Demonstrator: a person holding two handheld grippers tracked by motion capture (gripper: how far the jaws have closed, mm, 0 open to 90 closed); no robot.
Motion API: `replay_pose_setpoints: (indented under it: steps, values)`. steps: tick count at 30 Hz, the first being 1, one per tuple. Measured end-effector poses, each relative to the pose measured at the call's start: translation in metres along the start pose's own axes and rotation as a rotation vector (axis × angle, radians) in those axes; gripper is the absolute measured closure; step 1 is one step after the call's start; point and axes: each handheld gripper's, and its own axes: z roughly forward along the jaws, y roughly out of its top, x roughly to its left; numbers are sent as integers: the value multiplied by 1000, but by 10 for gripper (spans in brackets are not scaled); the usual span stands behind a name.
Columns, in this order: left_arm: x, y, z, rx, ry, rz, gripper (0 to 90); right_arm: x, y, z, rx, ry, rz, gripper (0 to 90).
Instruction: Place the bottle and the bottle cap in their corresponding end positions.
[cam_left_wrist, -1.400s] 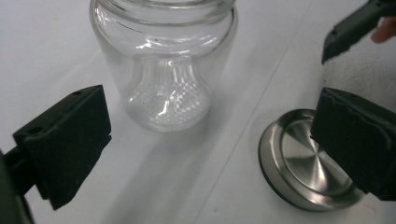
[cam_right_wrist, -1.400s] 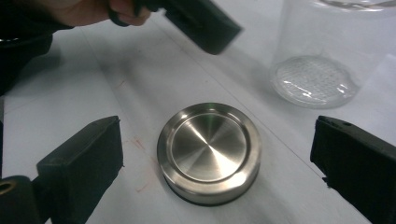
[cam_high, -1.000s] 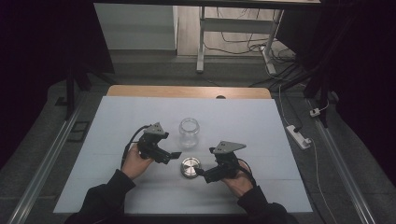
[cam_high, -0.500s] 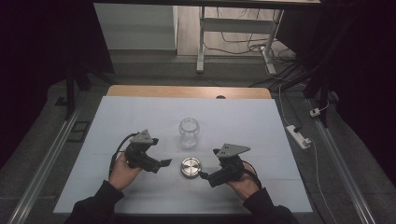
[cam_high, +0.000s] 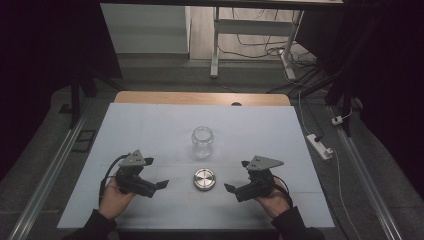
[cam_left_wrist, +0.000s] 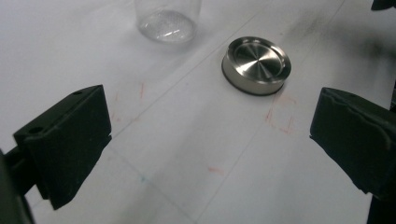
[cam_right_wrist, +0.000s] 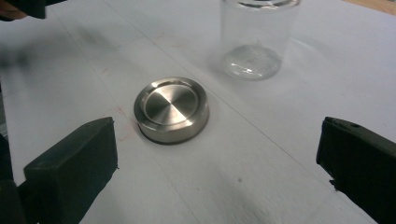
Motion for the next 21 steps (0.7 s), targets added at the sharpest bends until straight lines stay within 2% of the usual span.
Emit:
replay_pose_setpoints:
  steps: [21]
  values:
    - [-5, -50, -50, -9, 112, -93, 1, -9, -25, -40, 14, -85, 64, 0]
